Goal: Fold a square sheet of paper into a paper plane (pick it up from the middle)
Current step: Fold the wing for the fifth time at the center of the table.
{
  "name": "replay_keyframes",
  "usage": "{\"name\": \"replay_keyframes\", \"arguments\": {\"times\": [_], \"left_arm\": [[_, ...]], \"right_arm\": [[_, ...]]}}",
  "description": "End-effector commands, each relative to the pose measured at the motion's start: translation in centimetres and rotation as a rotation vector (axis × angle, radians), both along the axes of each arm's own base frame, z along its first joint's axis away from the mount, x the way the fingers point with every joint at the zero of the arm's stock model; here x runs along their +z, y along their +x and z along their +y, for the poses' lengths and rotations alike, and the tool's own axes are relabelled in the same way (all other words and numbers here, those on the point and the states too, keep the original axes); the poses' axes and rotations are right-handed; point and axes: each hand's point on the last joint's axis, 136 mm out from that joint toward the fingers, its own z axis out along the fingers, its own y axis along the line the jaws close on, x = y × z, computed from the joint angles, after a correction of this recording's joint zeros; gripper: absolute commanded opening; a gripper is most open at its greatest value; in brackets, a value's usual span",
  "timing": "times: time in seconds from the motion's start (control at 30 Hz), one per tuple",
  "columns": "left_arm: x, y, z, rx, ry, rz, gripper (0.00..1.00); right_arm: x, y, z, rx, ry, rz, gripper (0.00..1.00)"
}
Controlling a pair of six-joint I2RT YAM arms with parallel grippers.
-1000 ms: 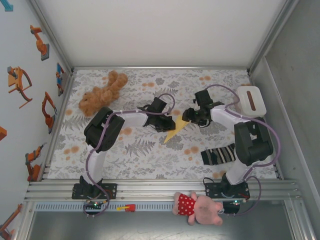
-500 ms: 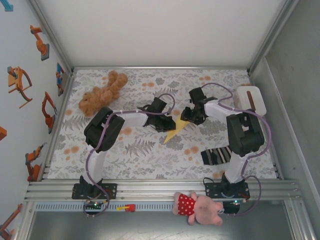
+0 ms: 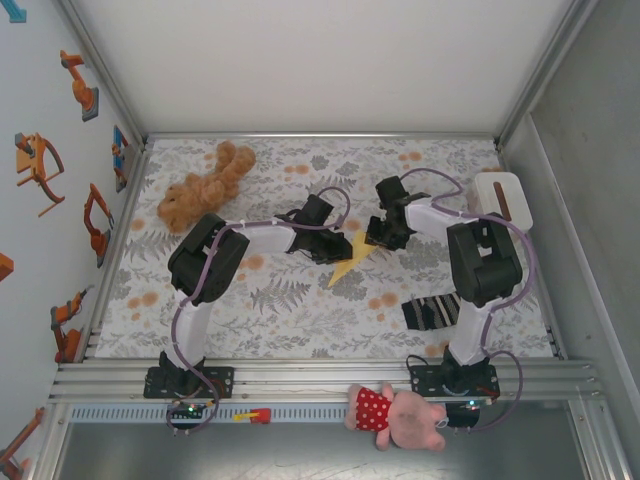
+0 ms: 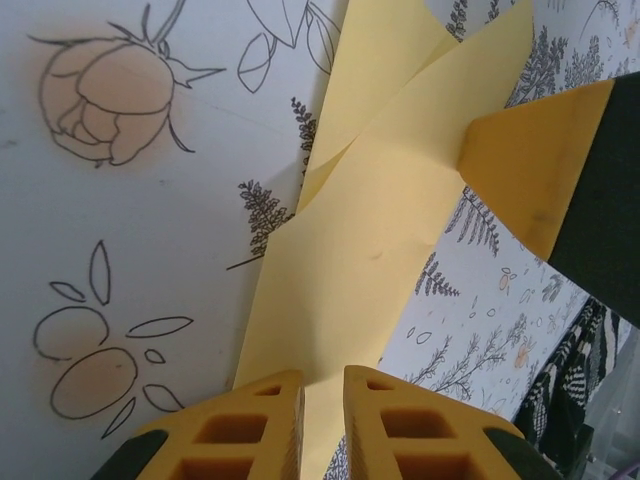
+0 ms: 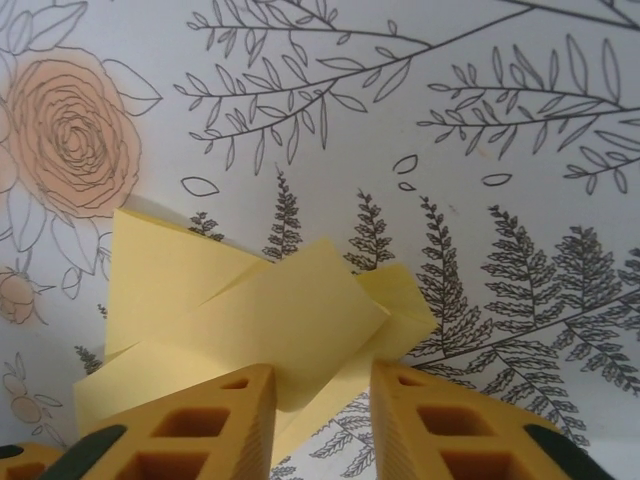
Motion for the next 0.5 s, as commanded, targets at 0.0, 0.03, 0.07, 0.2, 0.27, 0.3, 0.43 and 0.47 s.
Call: {"name": "replay_keyframes", "arguments": {"times": [0.0,0.03,0.07,0.2,0.27,0.3,0.43,0.47], "left_arm": [[1.2,-0.4,-0.3,-0.02,-0.031,-0.002,0.19],[1.3,-0.4,-0.4,-0.023,-0.038,-0.004,0.19],[1.4,-0.3,-0.5,-0.024,-0.043,-0.006,0.19],[1.3,-0.2,-0.8,-0.029,-0.05,-0.002,0.19],[1.1,-0.3,-0.8,-0.029,-0.048,0.004,0.19],[1.0,-0.3,-0.8,-0.029,-0.047,0.007,0.19],[0.3,-0.5,-0.6,-0.033,-0.03,0.019,0.19],[0.2,-0.6,-0.5,-0.034,-0.026,0.022,0.19]], "right_arm": [[-0.9,-0.4,-0.1,-0.003,-0.028,0.03,0.24],[-0.9,-0.4,-0.1,-0.003,-0.029,0.032,0.23],[-1.0,-0.4,-0.1,-0.003,-0.029,0.033,0.21],[-1.1,-0.5,-0.1,-0.003,-0.031,0.035,0.18],[-1.2,-0.6,-0.2,-0.005,-0.032,0.038,0.17],[-1.3,-0.6,-0.3,-0.005,-0.033,0.038,0.17],[-1.6,-0.8,-0.3,-0.005,-0.037,0.045,0.15],[-1.6,-0.8,-0.3,-0.004,-0.039,0.047,0.14]]}}
